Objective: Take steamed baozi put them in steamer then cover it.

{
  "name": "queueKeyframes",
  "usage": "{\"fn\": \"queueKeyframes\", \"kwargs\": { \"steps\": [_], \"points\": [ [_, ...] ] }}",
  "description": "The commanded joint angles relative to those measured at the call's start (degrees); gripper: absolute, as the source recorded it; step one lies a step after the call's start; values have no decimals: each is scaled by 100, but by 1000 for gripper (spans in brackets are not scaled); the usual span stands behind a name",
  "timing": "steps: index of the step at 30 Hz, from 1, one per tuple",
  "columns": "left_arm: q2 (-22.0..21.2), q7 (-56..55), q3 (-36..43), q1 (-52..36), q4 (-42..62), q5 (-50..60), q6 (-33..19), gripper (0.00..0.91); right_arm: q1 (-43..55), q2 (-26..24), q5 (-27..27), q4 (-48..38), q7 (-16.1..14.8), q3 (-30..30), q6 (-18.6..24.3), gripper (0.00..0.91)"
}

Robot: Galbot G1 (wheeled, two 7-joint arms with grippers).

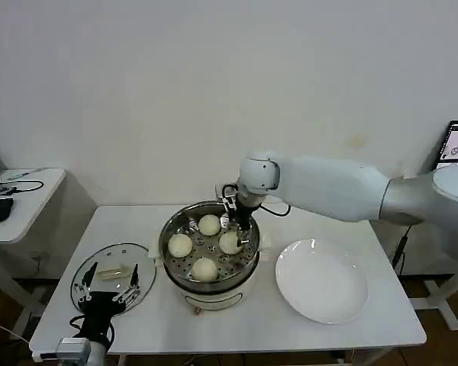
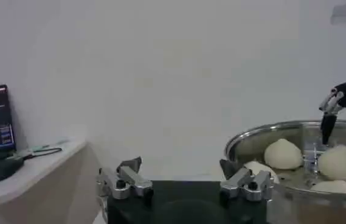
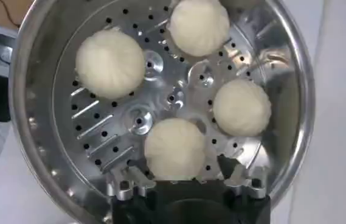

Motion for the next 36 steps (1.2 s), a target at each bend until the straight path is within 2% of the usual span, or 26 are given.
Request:
{"fn": "queueKeyframes", "kwargs": {
  "steps": [1,5,7,8,10,13,17,19,20,21,22,23,27,28,29,31,32,36],
  "points": [
    [46,-1,10,0,42,-5,-8,907,887,-933,588,745,-47,183,63,907],
    [98,-8,-27,-71,117,-16,-14,907,1113,-1659,951,1114,33,653,43,907],
    [96,-13,-32,-131,135,-46,-15,907,1021,-2000,1062,1315,179,1159,67,907],
    [104,3,-32,-149,125,-65,-14,907,858,-2235,1095,1387,326,1533,211,907],
    [131,29,-20,-153,111,-63,-14,907,662,-2501,1161,1504,717,1913,523,907],
    [163,36,4,-155,127,-93,-43,907,134,-3029,1363,1768,1378,2585,701,907],
    [176,20,31,-168,149,-153,-113,907,-1091,-3679,1784,2165,2228,4083,861,907],
    [198,24,39,-165,172,-218,-224,907,-1422,-3827,1824,2265,2512,4574,974,907],
    [214,43,40,-157,187,-279,-292,907,-1974,-4052,1780,2422,2650,5177,942,907],
    [231,54,44,-150,196,-310,-377,907,-2416,-4196,1759,2497,2693,5597,976,907],
    [232,67,45,-145,199,-325,-440,907,-2521,-4277,1768,2550,2743,5760,1037,907],
    [236,90,45,-143,203,-344,-516,907,-3168,-4437,1824,2636,2922,6115,1167,907],
    [254,183,45,-152,206,-436,-622,907,-4479,-4941,2148,2991,3775,7172,1627,907],
    [238,185,51,-167,206,-435,-643,907,-4782,-5034,2229,3037,4044,7244,1837,907],
    [223,177,63,-177,204,-433,-654,907,-5194,-5075,2270,3054,4167,7584,2058,907],
    [228,324,69,-170,203,-410,-676,907,-6159,-4991,2279,3158,4354,8384,2124,907],
    [272,452,100,-136,179,-313,-757,907,-6644,-4903,2312,3211,4507,9029,2175,907],
    [241,363,229,-130,141,-262,-815,907,-8141,-4439,2258,3400,4835,10088,2405,907]
  ]
}}
